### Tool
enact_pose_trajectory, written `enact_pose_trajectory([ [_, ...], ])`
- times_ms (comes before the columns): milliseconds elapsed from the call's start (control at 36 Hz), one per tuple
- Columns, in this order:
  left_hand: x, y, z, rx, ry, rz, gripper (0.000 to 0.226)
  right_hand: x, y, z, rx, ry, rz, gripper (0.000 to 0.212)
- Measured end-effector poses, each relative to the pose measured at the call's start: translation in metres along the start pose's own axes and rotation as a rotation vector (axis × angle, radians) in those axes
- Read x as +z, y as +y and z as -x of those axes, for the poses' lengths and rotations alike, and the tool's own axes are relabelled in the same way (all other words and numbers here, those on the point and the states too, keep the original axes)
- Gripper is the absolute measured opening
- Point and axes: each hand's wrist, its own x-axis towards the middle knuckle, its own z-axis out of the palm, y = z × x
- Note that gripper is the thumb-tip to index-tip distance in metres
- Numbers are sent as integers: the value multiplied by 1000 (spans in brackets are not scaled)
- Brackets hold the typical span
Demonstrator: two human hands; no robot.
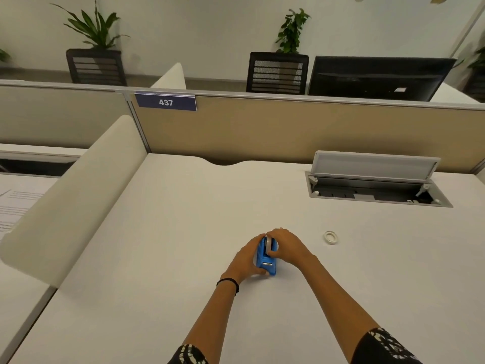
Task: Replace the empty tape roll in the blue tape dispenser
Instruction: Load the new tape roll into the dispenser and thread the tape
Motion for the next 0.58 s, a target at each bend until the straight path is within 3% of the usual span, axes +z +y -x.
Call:
enact_pose_trajectory([
  [361,2,-9,-2,30,9,-11,102,7,8,9,66,132,-368,49],
  [583,4,-12,-3,36,17,-21,100,8,3,10,61,246,-457,24],
])
